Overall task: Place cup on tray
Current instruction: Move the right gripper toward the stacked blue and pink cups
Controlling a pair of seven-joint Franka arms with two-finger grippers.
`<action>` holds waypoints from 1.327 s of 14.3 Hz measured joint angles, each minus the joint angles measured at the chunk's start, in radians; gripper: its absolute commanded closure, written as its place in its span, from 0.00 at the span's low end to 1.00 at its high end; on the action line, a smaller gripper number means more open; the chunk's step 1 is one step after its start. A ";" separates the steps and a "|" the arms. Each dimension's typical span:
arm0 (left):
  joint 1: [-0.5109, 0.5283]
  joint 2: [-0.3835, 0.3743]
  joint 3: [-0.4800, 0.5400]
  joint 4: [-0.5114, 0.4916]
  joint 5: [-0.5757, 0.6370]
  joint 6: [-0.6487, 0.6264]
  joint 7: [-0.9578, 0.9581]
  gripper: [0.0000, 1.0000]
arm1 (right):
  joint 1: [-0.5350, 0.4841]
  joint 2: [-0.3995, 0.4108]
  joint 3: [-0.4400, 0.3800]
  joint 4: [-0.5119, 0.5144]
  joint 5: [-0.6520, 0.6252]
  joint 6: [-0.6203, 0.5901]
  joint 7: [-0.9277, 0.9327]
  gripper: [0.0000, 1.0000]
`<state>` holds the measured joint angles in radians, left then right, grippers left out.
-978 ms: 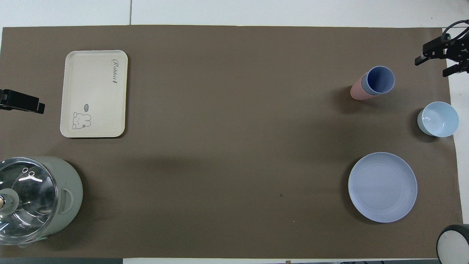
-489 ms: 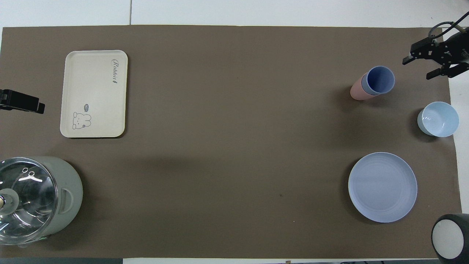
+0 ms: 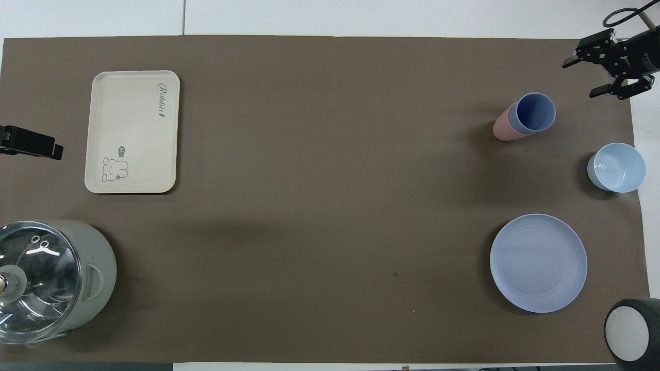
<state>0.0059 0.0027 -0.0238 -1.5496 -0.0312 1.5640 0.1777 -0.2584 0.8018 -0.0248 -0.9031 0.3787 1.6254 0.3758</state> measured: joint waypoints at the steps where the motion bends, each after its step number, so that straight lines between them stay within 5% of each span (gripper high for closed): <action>1: 0.000 0.000 0.000 0.000 0.000 0.000 0.000 0.00 | 0.002 0.003 0.000 -0.011 0.012 0.000 0.018 0.00; 8: 0.000 0.000 0.000 0.000 0.000 0.000 0.000 0.00 | 0.002 0.091 0.031 -0.043 0.025 -0.003 0.027 0.00; 19: 0.000 0.000 0.000 0.000 0.000 0.000 0.000 0.00 | 0.003 0.087 0.038 -0.056 0.053 -0.052 0.146 0.00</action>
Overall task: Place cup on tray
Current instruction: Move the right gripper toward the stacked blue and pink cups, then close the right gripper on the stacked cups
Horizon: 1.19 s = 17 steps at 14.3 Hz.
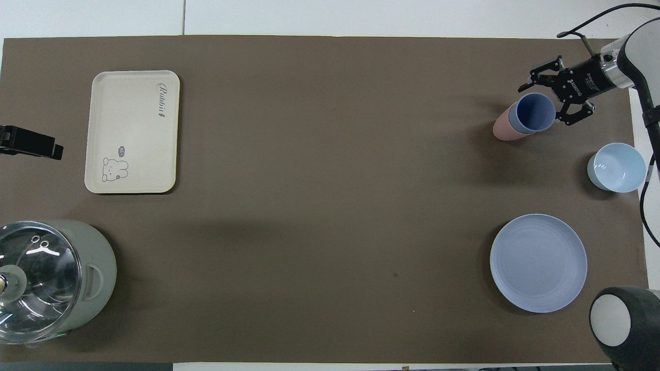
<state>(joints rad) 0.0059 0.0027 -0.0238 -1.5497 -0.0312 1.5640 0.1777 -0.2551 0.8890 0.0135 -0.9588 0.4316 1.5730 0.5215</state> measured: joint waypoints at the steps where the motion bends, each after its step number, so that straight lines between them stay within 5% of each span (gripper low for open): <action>1: 0.000 0.000 0.000 0.000 0.000 0.000 0.000 0.00 | 0.000 -0.002 0.001 -0.007 0.000 0.000 0.004 0.00; 17: 0.000 0.000 0.000 0.000 0.000 0.000 0.000 0.00 | 0.011 -0.043 0.003 -0.134 0.051 0.000 0.041 0.00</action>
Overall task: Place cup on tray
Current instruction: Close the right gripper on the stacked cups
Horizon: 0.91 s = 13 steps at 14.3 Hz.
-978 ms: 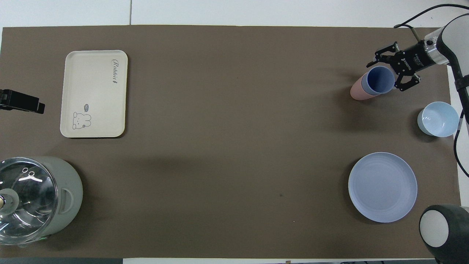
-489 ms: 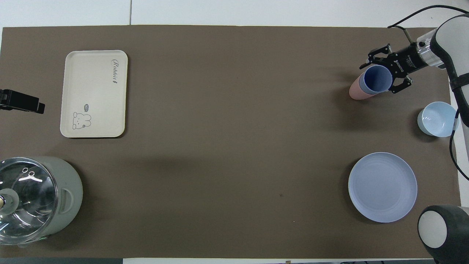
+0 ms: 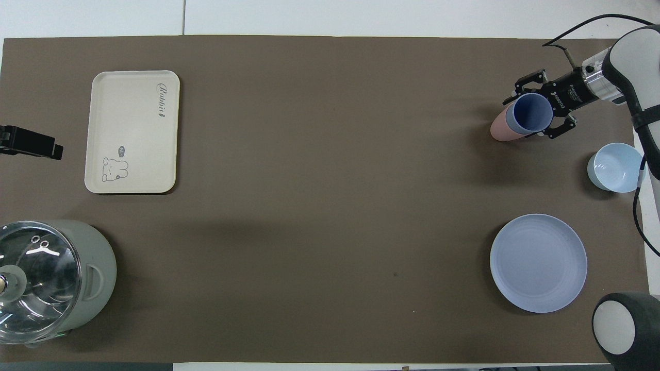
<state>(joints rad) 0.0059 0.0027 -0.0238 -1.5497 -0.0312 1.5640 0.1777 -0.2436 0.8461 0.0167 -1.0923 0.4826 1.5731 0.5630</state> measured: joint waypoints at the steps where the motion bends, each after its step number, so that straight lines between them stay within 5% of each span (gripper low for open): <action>1: 0.000 0.000 0.000 0.000 0.000 0.000 0.000 0.00 | -0.001 -0.004 0.000 -0.010 0.000 0.001 0.000 0.00; 3: 0.000 0.000 0.000 0.000 0.000 0.000 0.000 0.00 | -0.003 -0.010 0.000 -0.020 0.001 0.002 0.000 0.07; 5: 0.000 0.000 0.000 0.000 0.000 0.000 0.000 0.00 | -0.004 -0.013 0.000 -0.024 0.001 0.002 0.000 0.58; 7: 0.000 0.000 0.000 0.000 0.000 0.000 0.000 0.00 | -0.005 -0.014 0.000 -0.026 0.006 0.002 0.000 0.82; 10: 0.000 0.000 0.000 0.000 0.000 0.000 0.000 0.00 | -0.006 -0.018 0.000 -0.038 0.029 0.002 0.000 1.00; 13: 0.000 0.000 0.000 0.000 0.000 0.000 0.000 0.00 | -0.007 -0.020 0.000 -0.043 0.048 0.002 0.001 1.00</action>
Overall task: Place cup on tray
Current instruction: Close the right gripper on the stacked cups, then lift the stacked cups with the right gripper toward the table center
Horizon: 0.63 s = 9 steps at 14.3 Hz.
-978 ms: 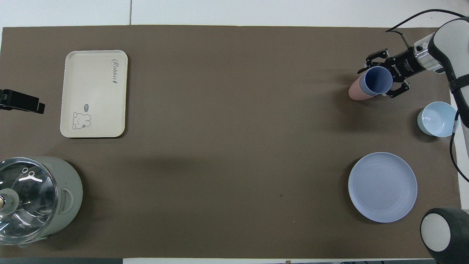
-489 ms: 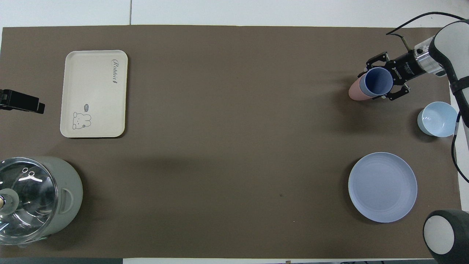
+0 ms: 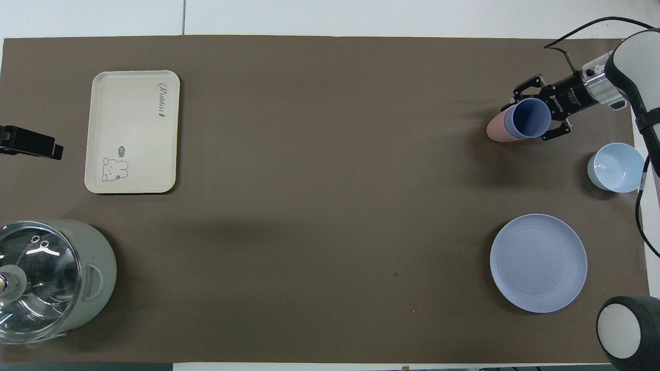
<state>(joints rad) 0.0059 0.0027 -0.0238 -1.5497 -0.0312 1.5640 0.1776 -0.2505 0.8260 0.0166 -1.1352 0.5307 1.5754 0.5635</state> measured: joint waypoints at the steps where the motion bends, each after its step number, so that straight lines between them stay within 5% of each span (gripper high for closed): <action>1: 0.000 0.000 0.000 0.000 0.000 0.000 0.000 0.00 | -0.001 -0.001 0.000 -0.001 0.014 0.000 0.005 1.00; 9: 0.000 0.000 0.000 0.000 0.000 0.000 0.000 0.00 | 0.005 -0.040 0.001 -0.011 0.076 -0.046 0.157 1.00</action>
<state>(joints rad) 0.0059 0.0027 -0.0238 -1.5497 -0.0312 1.5640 0.1776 -0.2458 0.7862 0.0180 -1.1459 0.6070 1.5289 0.7209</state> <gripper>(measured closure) 0.000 0.220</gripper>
